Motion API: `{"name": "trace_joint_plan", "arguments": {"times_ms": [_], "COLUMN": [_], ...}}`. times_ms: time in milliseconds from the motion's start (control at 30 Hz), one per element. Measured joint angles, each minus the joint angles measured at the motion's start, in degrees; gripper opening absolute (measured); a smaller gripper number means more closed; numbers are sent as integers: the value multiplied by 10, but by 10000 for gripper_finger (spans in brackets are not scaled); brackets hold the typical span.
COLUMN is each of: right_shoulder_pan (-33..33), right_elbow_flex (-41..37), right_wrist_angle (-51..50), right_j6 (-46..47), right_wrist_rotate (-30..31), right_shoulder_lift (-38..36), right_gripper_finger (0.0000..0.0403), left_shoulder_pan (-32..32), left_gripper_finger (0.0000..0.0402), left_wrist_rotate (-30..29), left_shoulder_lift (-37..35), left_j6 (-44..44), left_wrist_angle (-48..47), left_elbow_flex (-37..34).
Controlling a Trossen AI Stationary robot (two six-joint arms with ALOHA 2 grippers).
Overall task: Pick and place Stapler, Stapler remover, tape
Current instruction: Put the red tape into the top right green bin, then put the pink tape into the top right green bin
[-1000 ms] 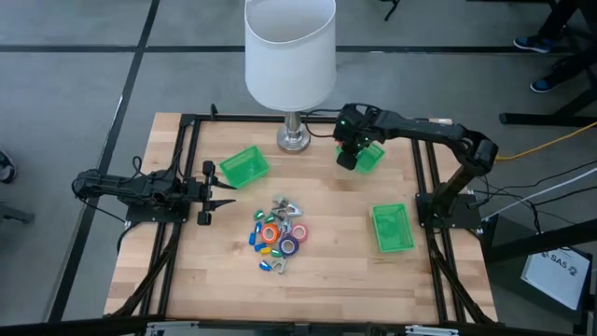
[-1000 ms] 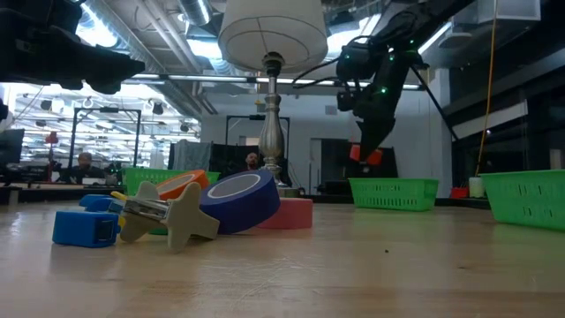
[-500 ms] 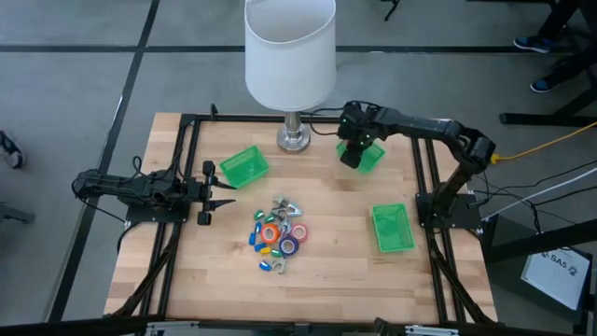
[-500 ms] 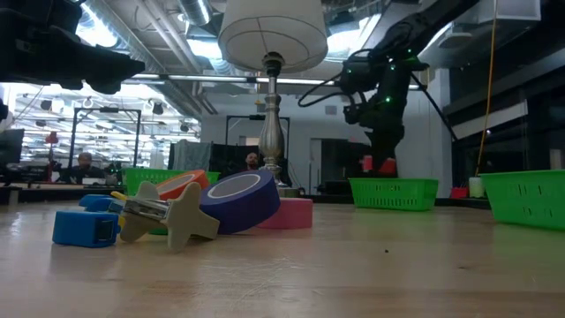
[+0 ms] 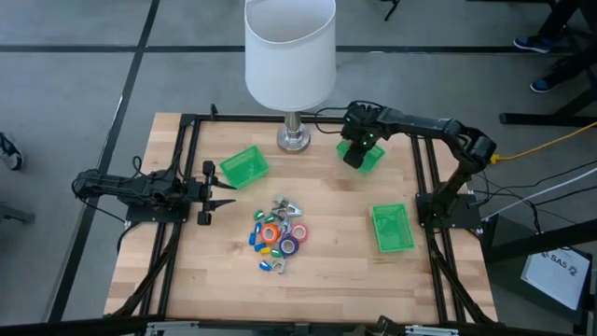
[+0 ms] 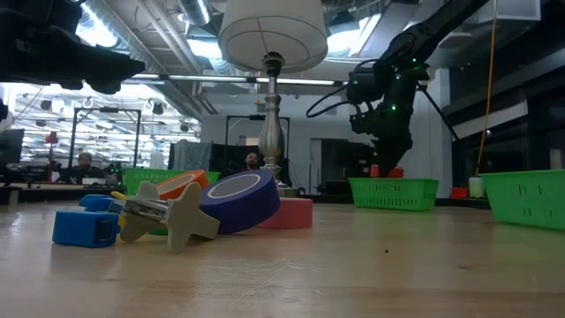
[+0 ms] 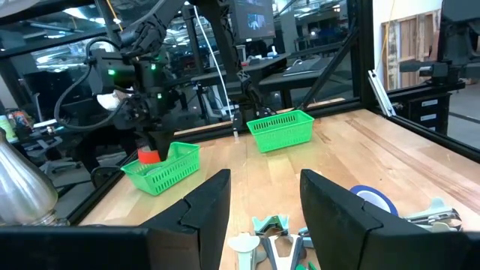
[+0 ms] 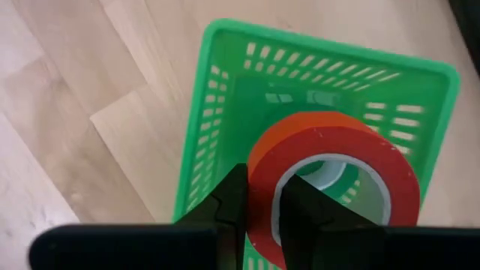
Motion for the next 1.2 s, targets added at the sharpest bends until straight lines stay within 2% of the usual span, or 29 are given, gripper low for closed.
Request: {"name": "trace_joint_plan", "arguments": {"times_ms": [533,900,1200], "right_shoulder_pan": [-2,-2,-2], "right_elbow_flex": [0,0,3], "right_wrist_angle": [22,48,45], "right_j6": [-21,-19,-19], "right_wrist_rotate": [0,17,20], "right_shoulder_lift": [28,28,28], "right_gripper_finger": [65,112,183], "left_shoulder_pan": [0,0,0], "left_gripper_finger": [157,157,157], "left_wrist_rotate": [0,0,0], "left_shoulder_lift": [0,0,0], "left_j6": [0,0,0], "left_wrist_angle": [0,0,0], "left_elbow_flex": [0,0,0]}}
